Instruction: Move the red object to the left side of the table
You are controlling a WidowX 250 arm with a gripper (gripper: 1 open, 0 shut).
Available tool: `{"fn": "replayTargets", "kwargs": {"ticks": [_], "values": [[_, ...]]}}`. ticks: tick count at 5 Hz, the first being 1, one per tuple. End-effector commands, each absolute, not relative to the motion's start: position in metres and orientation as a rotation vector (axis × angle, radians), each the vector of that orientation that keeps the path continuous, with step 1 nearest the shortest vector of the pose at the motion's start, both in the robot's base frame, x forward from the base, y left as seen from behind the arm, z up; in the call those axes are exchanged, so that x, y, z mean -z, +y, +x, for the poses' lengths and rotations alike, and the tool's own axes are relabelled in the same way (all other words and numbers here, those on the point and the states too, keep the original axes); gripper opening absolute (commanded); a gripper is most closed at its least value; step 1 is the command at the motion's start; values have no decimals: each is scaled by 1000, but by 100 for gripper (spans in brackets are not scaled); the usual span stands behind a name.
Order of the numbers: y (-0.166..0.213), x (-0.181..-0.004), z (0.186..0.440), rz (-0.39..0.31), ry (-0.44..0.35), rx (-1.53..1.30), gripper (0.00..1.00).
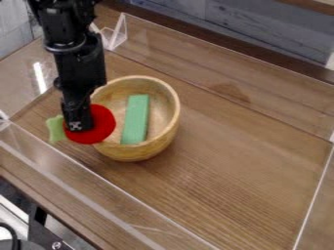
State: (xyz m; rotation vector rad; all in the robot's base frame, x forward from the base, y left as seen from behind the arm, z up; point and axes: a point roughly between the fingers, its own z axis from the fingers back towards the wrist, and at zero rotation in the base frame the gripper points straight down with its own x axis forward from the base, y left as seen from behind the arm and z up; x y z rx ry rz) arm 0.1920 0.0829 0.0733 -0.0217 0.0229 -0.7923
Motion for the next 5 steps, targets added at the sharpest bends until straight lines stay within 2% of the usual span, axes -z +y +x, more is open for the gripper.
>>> {"fn": "replayTargets", "kwargs": {"ticks": [1, 2, 4, 5], "values": [[85, -55, 191, -17, 15, 817, 0], [93, -40, 183, -23, 14, 829, 0], [83, -38, 184, -30, 15, 714, 0], [73, -41, 184, -34, 16, 744, 0]]}}
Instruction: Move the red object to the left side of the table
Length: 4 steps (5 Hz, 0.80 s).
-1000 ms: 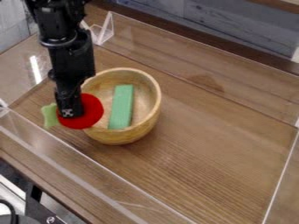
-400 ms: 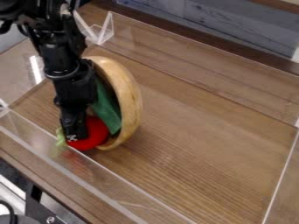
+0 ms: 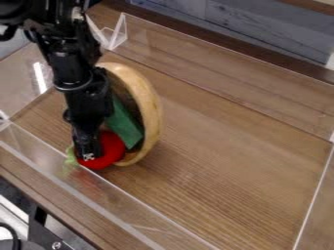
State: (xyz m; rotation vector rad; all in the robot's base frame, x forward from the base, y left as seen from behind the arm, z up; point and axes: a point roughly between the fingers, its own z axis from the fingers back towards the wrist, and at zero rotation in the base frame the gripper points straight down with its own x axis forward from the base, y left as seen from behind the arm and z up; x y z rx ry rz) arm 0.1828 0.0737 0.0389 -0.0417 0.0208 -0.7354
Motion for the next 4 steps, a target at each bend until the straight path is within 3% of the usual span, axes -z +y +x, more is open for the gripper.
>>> {"fn": "replayTargets", "kwargs": {"ticks": [1, 4], "values": [[63, -45, 184, -40, 15, 773, 0], [70, -57, 197, -40, 6, 797, 0]]}}
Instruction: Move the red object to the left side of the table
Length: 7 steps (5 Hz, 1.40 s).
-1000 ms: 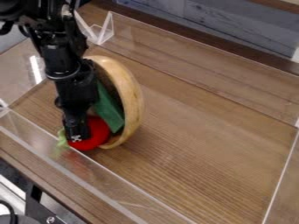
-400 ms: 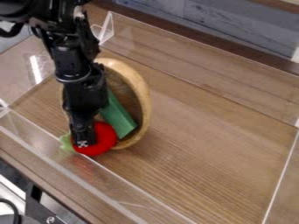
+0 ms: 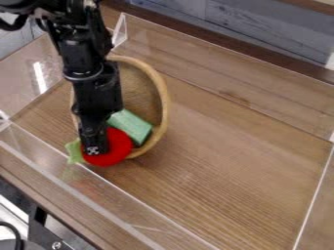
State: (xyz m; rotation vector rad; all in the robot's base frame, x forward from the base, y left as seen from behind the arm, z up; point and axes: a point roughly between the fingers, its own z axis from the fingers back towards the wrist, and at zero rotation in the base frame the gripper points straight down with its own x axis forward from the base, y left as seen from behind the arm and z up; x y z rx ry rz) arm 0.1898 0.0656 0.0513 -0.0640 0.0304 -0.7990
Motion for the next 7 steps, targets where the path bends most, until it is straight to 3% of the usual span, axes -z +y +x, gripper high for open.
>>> {"fn": "replayTargets", "kwargs": {"ticks": [1, 2, 4, 7], "values": [[70, -59, 200, -37, -1, 740, 0], [79, -72, 207, -28, -6, 687, 0], [116, -78, 222, -4, -24, 607, 0], [133, -51, 211, -28, -32, 511, 0]]}}
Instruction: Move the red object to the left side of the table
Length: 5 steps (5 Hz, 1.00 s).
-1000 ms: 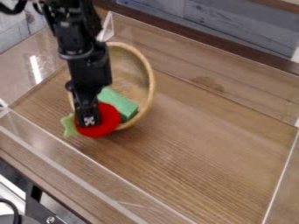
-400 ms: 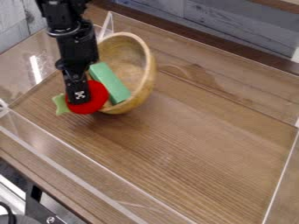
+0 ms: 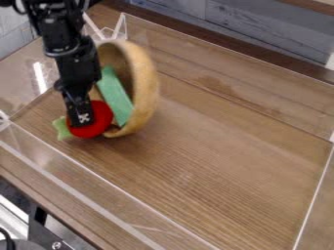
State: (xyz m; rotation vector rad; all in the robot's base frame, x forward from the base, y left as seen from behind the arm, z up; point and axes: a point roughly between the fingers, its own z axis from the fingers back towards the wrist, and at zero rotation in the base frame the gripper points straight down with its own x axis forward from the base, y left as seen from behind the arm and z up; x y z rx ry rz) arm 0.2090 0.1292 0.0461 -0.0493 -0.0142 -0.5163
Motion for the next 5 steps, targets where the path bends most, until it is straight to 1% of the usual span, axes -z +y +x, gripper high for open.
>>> {"fn": "replayTargets", "kwargs": {"ticks": [1, 2, 4, 5], "values": [[136, -61, 213, -37, -39, 510, 0], [139, -71, 214, -45, -45, 511, 0], [139, -103, 224, -57, -45, 545, 0], [135, -112, 228, -59, -51, 539, 0]]}}
